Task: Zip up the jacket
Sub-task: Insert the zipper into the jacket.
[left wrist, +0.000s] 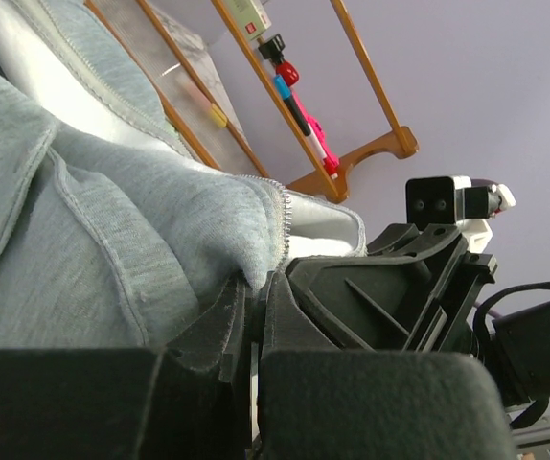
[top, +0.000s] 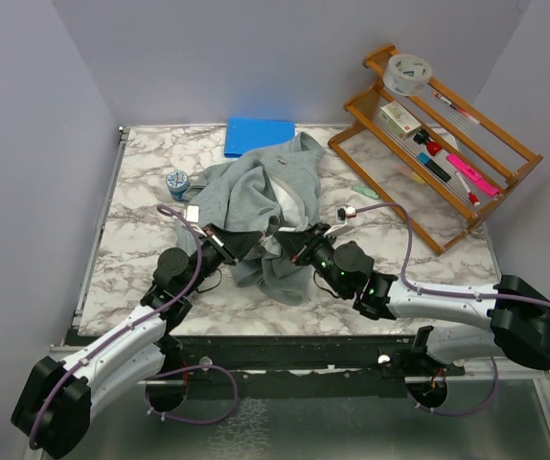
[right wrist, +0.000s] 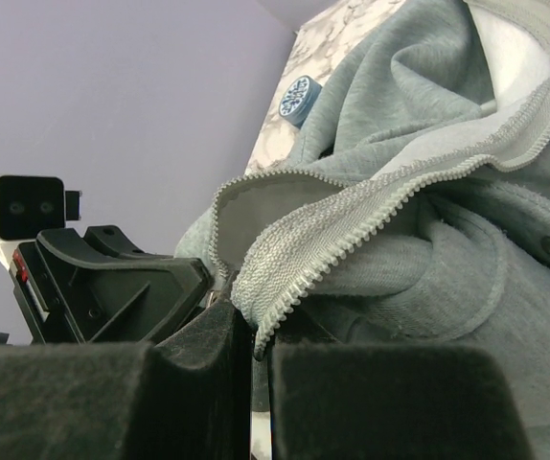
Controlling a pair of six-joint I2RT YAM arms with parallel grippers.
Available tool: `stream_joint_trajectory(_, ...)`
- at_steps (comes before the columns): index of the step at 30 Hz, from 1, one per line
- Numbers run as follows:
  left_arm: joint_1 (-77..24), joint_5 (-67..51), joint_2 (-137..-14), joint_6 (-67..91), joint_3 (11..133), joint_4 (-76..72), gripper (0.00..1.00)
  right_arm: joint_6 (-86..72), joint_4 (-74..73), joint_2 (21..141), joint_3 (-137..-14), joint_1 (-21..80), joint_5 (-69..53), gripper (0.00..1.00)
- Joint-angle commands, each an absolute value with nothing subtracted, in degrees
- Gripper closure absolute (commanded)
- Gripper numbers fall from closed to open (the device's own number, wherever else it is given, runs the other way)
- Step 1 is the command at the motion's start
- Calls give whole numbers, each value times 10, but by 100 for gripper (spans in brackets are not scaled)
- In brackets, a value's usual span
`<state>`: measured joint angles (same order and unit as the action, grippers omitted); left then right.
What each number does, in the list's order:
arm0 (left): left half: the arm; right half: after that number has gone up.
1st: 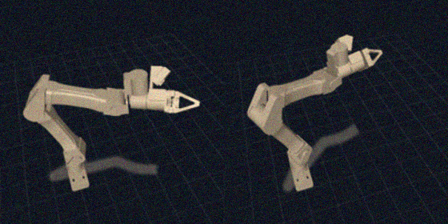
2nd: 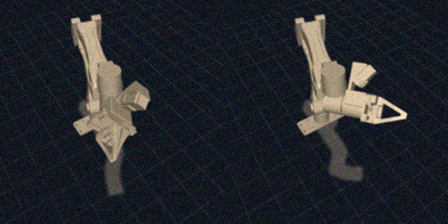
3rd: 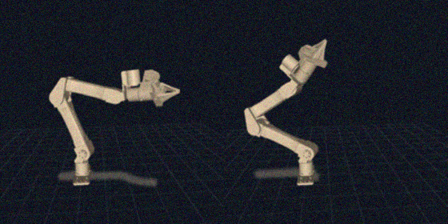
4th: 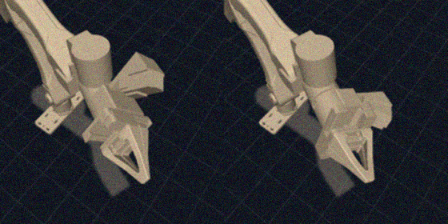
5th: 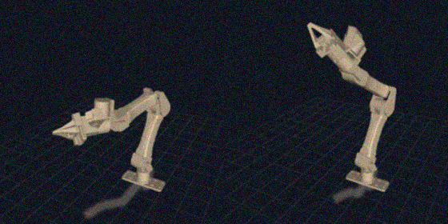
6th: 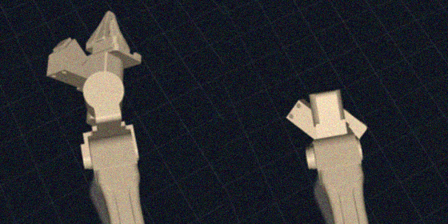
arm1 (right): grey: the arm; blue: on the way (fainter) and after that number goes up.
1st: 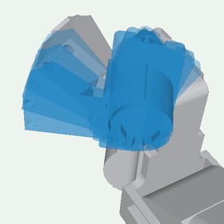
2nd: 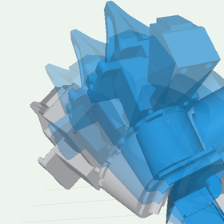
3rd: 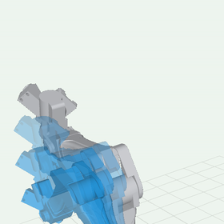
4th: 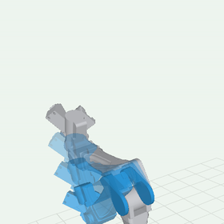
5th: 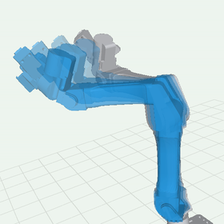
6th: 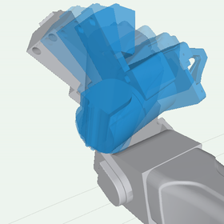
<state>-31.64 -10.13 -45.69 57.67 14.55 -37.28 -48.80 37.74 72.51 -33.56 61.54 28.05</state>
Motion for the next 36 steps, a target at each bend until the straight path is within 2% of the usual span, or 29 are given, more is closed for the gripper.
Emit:
stream_joint_trajectory(1, -317, -142, -444, 576, 126, -373, 100, -492, 388, 700, -321, 600, 408, 100)
stream_joint_trajectory(5, -317, -156, -441, 574, 119, -368, 100, -489, 380, 692, -314, 600, 398, 100)
stream_joint_trajectory(11, -318, -192, -452, 538, 117, -357, 100, -433, 402, 704, -300, 600, 297, 100)
stream_joint_trajectory(15, -318, -216, -455, 522, 105, -356, 100, -463, 407, 704, -265, 600, 296, 100)
stream_joint_trajectory(20, -318, -233, -445, 507, 85, -349, 100, -425, 413, 704, -247, 600, 265, 99)
stream_joint_trajectory(26, -318, -239, -444, 486, 81, -339, 100, -366, 403, 686, -236, 600, 183, 87)
stream_joint_trajectory(31, -318, -241, -450, 477, 86, -337, 100, -347, 364, 668, -230, 600, 158, 73)
stream_joint_trajectory(36, -318, -247, -453, 474, 90, -336, 100, -337, 323, 641, -223, 600, 145, 67)
